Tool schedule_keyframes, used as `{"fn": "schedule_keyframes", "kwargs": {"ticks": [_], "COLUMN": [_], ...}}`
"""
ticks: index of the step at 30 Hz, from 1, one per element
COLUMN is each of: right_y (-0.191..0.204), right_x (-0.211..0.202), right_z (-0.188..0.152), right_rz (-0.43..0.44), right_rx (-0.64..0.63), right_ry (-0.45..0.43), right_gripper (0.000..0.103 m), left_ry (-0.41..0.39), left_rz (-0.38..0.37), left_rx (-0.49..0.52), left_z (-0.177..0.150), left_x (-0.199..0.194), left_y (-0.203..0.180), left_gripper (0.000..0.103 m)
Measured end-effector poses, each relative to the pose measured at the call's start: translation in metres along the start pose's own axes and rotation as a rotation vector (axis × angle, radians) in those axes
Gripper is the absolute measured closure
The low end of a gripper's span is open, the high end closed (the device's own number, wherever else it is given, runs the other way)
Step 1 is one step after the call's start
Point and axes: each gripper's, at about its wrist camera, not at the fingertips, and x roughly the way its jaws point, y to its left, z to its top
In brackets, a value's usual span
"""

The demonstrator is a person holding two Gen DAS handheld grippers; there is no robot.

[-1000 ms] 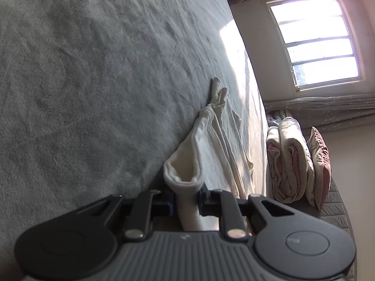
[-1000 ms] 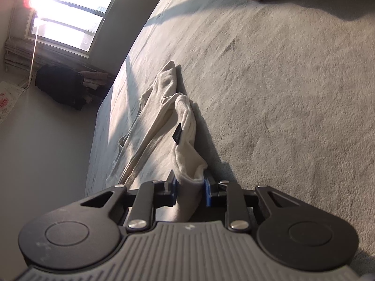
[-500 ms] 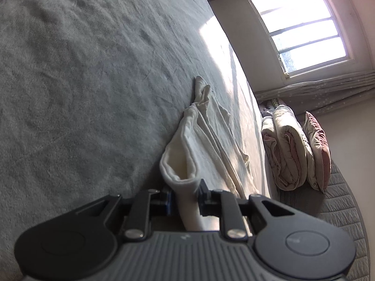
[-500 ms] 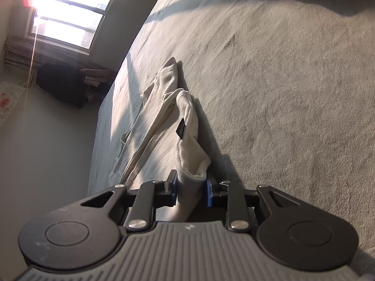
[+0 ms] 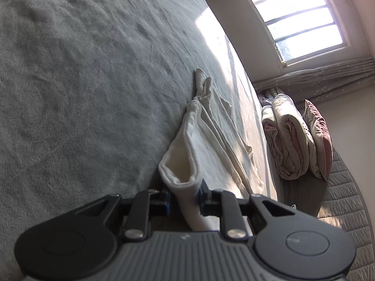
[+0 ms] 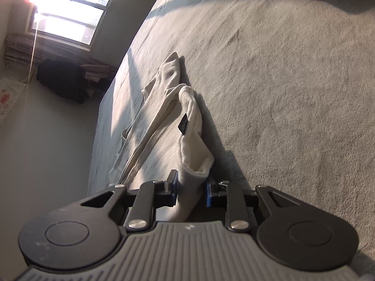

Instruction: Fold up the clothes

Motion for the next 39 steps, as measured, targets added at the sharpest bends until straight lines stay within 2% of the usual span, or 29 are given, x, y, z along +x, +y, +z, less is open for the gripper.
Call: {"fn": "schedule_keyframes", "kwargs": {"ticks": [2, 5, 9, 15, 20, 26, 33, 39], "right_y": [0.0, 0.001, 0.008, 0.038, 0.054, 0.065, 0.064, 0.046], "right_x": [0.001, 0.001, -0.004, -0.004, 0.009, 0.041, 0.093, 0.122], "right_z": [0.001, 0.002, 0.008, 0.034, 0.06, 0.1, 0.132, 0.147], "right_rz": [0.002, 0.024, 0.121, 0.177, 0.19, 0.186, 0.099, 0.009], "right_rx": [0.0, 0.014, 0.066, 0.056, 0.068, 0.093, 0.081, 0.103], "right_ry": [0.003, 0.006, -0.018, -0.08, -0.117, -0.164, -0.165, -0.14], "right_gripper": [0.084, 0.088, 0.089, 0.09, 0.09, 0.091, 0.091, 0.089], "left_ry": [0.006, 0.01, 0.023, -0.004, -0.028, -0.074, -0.103, -0.093], "left_rz": [-0.014, -0.056, -0.124, -0.192, -0.201, -0.155, -0.041, 0.02], "left_rx": [-0.004, -0.015, -0.054, -0.119, -0.158, -0.153, -0.121, -0.037], "left_z": [0.001, 0.001, 0.006, 0.026, 0.049, 0.079, 0.104, 0.121], "left_x": [-0.001, -0.004, -0.01, -0.008, 0.011, 0.051, 0.111, 0.146], "left_y": [0.003, 0.004, -0.004, -0.028, -0.052, -0.081, -0.079, -0.073], "left_gripper": [0.09, 0.094, 0.095, 0.096, 0.096, 0.096, 0.095, 0.094]}}
